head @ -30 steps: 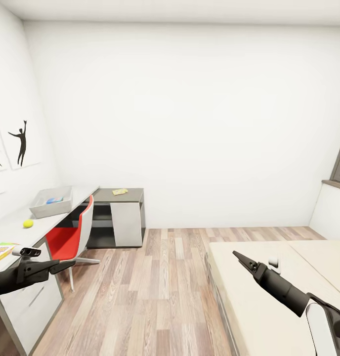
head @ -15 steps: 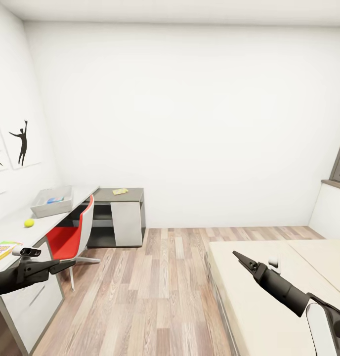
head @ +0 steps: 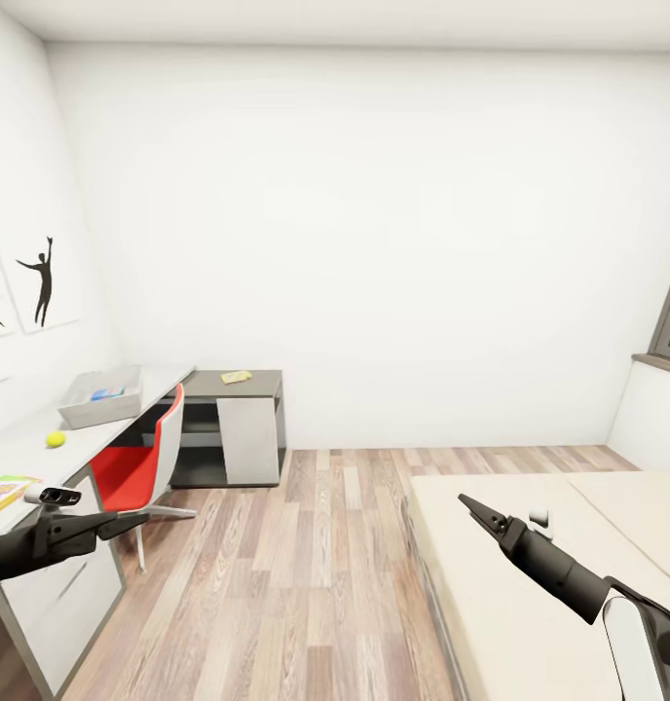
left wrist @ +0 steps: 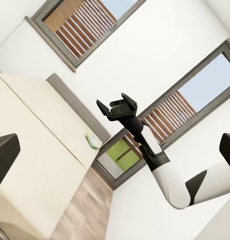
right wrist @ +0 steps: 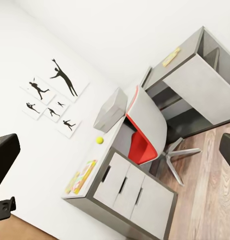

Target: Put all the toys in the child's room - the three board games (two on the bed and one on the table), the two jigsaw puzzles on the table, and the tennis ball on the table - inside the toy box on the table in the child's room.

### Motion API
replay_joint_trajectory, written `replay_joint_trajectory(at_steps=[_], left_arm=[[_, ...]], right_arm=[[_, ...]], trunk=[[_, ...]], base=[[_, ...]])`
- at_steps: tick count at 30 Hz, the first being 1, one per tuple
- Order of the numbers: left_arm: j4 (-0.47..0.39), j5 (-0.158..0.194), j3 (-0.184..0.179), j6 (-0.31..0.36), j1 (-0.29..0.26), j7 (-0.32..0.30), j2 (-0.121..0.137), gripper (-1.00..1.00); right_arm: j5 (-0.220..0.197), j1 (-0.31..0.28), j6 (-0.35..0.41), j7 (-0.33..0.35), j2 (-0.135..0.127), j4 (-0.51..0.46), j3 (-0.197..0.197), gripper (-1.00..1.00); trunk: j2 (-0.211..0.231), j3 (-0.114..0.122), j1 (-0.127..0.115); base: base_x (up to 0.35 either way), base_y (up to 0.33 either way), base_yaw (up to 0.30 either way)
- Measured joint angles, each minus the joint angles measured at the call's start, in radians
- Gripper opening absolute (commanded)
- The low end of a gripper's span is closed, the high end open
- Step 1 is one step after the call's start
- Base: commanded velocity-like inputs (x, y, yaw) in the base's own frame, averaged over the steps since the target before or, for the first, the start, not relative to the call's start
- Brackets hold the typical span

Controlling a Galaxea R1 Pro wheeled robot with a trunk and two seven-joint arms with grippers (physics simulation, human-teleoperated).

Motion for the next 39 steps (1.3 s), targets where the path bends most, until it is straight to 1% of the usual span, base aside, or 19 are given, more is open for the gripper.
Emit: replay_joint_trajectory(at_steps=[39], left_arm=[[0.0, -0.001, 0.0, 0.002, 0.0, 0.0, 0.0, 1.0]], right_arm=[[0.0, 0.0, 0.0, 0.0, -0.002, 0.0, 0.0, 1.0]], trunk=[[0.0, 0.0, 0.0]], base=[[0.0, -0.284, 0.0]])
